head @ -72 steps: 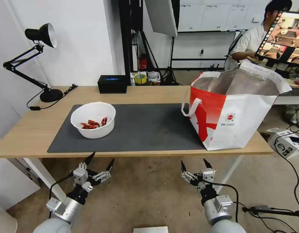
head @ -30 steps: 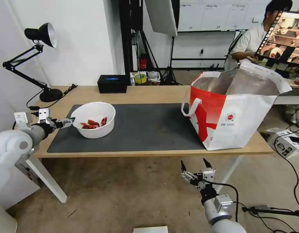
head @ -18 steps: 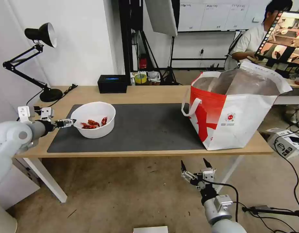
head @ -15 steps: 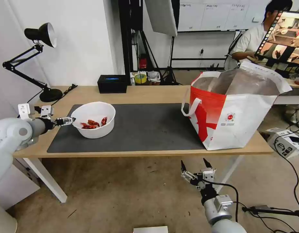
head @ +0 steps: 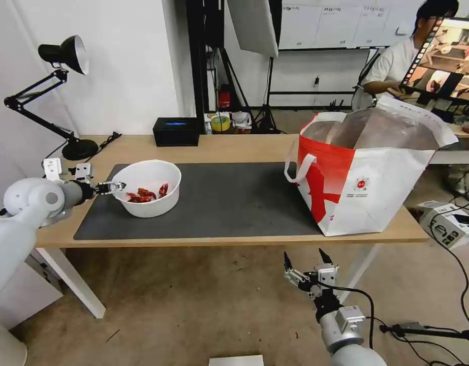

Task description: Pick up the trash from the table and place it into the takeout bag.

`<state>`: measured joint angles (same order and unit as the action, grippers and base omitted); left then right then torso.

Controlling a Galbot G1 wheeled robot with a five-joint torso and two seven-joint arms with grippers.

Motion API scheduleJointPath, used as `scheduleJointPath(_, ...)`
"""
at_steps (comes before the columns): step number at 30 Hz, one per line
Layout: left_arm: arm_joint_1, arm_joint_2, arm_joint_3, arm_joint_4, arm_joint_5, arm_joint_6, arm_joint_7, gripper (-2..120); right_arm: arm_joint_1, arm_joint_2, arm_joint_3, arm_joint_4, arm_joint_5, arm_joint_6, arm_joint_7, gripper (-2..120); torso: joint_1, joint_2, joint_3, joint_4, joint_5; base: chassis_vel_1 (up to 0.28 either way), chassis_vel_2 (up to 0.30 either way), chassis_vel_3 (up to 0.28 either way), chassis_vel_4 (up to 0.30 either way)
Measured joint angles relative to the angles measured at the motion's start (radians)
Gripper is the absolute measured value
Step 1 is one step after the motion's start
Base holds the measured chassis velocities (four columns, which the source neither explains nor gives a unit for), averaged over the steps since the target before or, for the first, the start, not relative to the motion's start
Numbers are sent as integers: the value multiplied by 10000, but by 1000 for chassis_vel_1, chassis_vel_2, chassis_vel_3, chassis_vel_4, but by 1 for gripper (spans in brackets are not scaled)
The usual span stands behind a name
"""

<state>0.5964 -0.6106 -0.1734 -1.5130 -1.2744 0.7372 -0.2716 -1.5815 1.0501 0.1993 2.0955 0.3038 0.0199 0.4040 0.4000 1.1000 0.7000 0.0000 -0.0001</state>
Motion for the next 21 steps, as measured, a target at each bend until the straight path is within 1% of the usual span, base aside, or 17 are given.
scheduleJointPath(9, -359, -145, 344, 271, -76, 2, -104, 100, 0, 0, 0, 0, 0, 0, 0, 100, 0, 0, 0, 0, 1, 0, 0, 0, 0)
scheduleJointPath(14, -420, -248, 479, 287, -237, 2, -301, 99, 0, 0, 0, 0, 0, 0, -1, 100, 0, 0, 0, 0, 1, 0, 0, 0, 0)
scheduleJointPath(18, -419, -268, 506, 335, -238, 1, -333, 95, 0, 0, 0, 0, 0, 0, 0, 100, 0, 0, 0, 0, 1, 0, 0, 0, 0)
scheduleJointPath(21, -412, -285, 507, 366, -231, -1, -303, 82, 0, 0, 0, 0, 0, 0, 0, 100, 0, 0, 0, 0, 0, 0, 0, 0, 0)
